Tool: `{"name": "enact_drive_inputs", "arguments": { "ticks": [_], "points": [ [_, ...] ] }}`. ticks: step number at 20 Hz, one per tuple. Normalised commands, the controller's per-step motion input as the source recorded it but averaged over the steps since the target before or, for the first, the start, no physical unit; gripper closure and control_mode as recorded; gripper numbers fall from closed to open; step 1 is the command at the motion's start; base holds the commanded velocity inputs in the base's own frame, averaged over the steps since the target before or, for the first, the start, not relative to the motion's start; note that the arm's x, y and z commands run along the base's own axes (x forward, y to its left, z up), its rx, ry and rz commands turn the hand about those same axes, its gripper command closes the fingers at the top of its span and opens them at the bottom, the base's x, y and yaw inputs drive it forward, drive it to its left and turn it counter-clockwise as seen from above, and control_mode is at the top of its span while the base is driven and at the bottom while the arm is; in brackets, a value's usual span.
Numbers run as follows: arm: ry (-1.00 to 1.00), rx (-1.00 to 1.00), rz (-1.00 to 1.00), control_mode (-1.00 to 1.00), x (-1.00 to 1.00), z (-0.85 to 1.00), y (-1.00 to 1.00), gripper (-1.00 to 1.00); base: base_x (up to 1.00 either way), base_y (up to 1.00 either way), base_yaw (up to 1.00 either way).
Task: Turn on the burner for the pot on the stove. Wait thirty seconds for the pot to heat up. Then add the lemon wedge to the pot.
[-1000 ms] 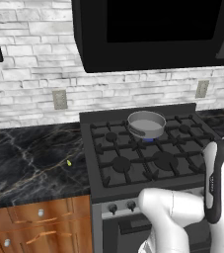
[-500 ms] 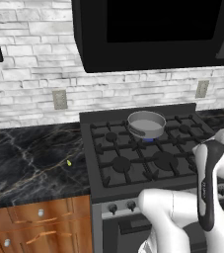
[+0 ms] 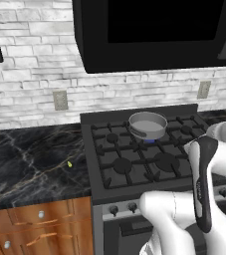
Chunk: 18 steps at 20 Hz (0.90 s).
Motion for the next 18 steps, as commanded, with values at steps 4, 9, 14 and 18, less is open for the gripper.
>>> {"name": "enact_drive_inputs", "arguments": {
  "ticks": [4,9,14,18],
  "points": [
    [0.06,0.09,0.0,-1.0,0.0,0.07,0.19,-1.0,0.0,0.0,0.0],
    [0.08,0.11,0.0,-1.0,0.0,0.15,0.13,-1.0,0.0,0.0,0.0],
    [0.16,0.08,0.0,-1.0,0.0,0.11,0.16,-1.0,0.0,0.0,0.0],
    [0.17,0.03,-0.03,-1.0,-0.03,0.08,0.11,-1.0,0.0,0.0,0.0]
  ]
}}
